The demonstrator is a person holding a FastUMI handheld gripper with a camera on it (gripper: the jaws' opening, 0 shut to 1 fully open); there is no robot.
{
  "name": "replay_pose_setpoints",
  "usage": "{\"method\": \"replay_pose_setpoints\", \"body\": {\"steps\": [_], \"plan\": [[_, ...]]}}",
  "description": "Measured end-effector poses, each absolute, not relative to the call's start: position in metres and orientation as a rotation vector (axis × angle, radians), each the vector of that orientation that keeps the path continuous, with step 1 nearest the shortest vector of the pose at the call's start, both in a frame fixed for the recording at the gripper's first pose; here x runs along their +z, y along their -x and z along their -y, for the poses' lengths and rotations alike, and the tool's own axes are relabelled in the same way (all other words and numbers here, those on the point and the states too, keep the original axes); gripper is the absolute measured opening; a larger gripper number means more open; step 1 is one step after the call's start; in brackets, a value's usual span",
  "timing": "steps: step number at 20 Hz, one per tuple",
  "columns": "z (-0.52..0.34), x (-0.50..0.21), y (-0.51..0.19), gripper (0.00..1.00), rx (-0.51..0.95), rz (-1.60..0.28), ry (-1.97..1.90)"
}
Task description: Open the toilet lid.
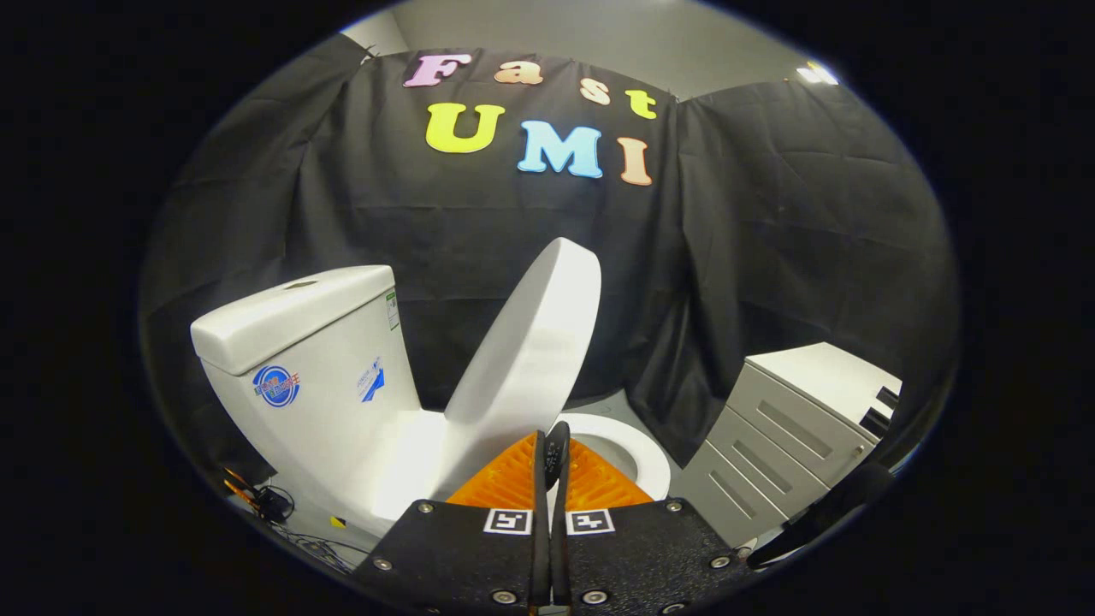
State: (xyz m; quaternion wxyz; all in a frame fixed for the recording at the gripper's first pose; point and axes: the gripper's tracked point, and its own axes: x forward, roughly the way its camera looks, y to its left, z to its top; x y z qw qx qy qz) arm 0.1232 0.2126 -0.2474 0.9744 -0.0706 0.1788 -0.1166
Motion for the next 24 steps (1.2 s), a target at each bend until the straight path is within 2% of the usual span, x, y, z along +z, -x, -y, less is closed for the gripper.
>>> {"method": "replay_pose_setpoints", "body": {"steps": [17,24], "plan": [[-0.287,-0.223,-0.132,0.01,-0.180,-0.302,0.306],[-0.327,-0.217,-0.138,0.00,-0.104,-0.279,0.352]]}}
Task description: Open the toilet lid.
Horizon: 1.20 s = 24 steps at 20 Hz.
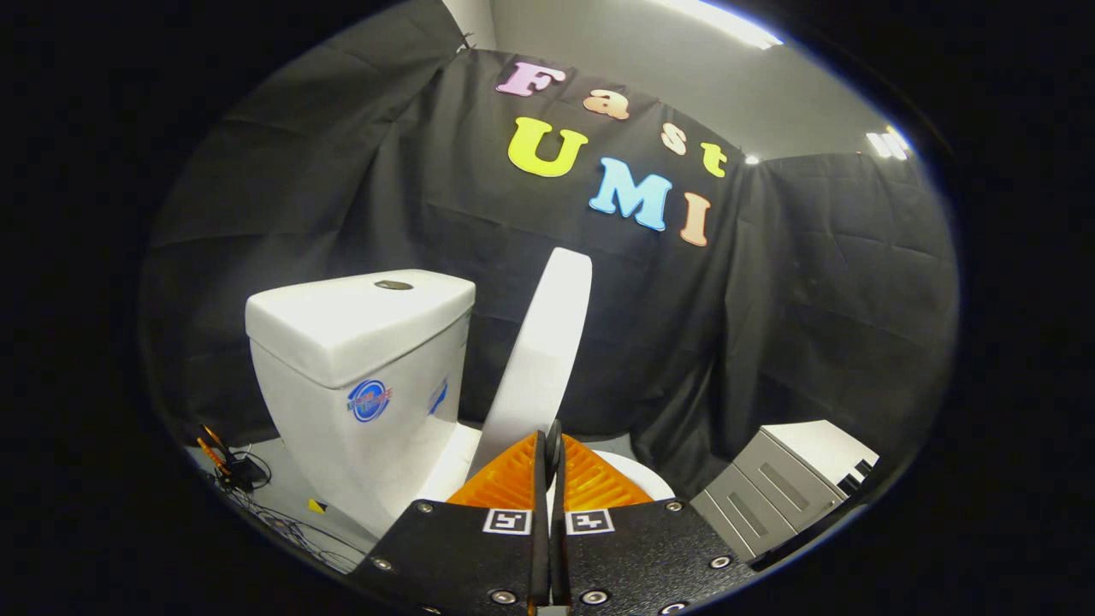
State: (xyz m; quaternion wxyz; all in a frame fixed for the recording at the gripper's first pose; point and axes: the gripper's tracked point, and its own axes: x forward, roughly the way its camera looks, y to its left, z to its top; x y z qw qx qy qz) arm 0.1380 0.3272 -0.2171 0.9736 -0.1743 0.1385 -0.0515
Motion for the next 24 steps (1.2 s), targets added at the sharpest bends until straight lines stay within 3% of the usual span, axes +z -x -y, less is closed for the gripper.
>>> {"method": "replay_pose_setpoints", "body": {"steps": [11,22,24], "plan": [[-0.389,-0.220,-0.145,0.00,0.048,-0.275,0.311],[-0.404,-0.222,-0.146,0.01,0.090,-0.280,0.315],[-0.408,-0.221,-0.148,0.06,0.117,-0.294,0.357]]}}
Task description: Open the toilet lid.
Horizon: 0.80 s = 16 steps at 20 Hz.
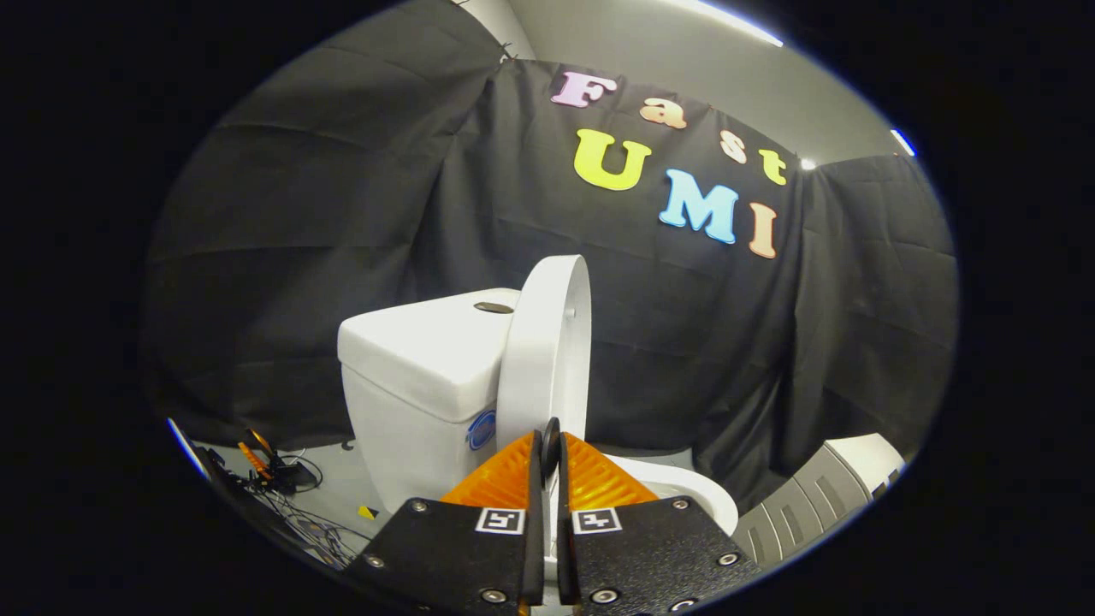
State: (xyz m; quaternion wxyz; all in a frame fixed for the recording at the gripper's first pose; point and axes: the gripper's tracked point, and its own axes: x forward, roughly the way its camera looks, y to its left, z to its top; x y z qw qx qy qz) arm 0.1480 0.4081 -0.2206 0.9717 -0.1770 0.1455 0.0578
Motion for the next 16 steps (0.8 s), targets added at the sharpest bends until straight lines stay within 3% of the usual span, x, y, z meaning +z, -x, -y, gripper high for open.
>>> {"method": "replay_pose_setpoints", "body": {"steps": [2,3,4,7,9,16], "plan": [[-0.416,-0.224,-0.144,0.14,0.172,-0.330,0.360],[-0.415,-0.223,-0.140,0.29,0.181,-0.335,0.353],[-0.421,-0.222,-0.135,0.36,0.208,-0.334,0.328],[-0.429,-0.210,-0.119,0.83,0.269,-0.323,0.221],[-0.430,-0.193,-0.109,0.95,0.306,-0.297,0.151],[-0.360,-0.124,-0.091,0.95,0.317,-0.184,0.052]]}}
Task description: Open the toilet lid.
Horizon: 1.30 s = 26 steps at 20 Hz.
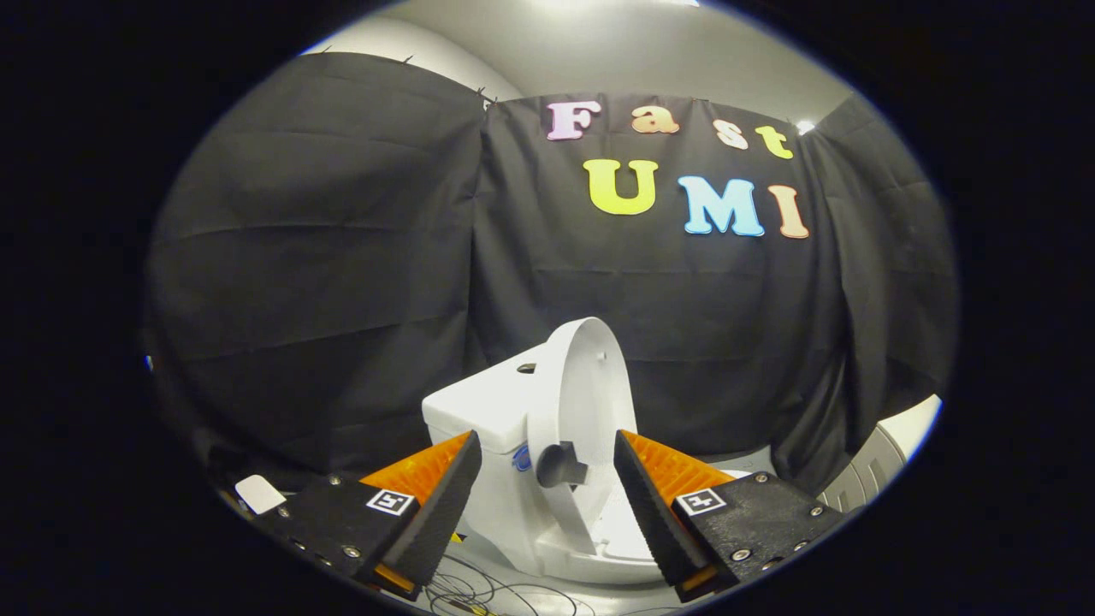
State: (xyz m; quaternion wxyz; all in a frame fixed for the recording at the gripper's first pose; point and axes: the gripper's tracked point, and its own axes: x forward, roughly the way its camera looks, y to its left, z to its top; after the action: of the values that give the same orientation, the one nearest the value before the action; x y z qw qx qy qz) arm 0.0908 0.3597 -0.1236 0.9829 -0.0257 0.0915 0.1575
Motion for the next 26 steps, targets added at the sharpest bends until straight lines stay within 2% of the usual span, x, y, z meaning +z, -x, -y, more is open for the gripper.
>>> {"method": "replay_pose_setpoints", "body": {"steps": [12,21,26], "plan": [[-0.173,-0.097,-0.073,0.95,0.244,-0.074,0.036],[-0.092,-0.073,-0.068,0.95,0.203,-0.023,0.141],[-0.030,-0.052,-0.080,0.95,0.145,-0.058,0.186]]}}
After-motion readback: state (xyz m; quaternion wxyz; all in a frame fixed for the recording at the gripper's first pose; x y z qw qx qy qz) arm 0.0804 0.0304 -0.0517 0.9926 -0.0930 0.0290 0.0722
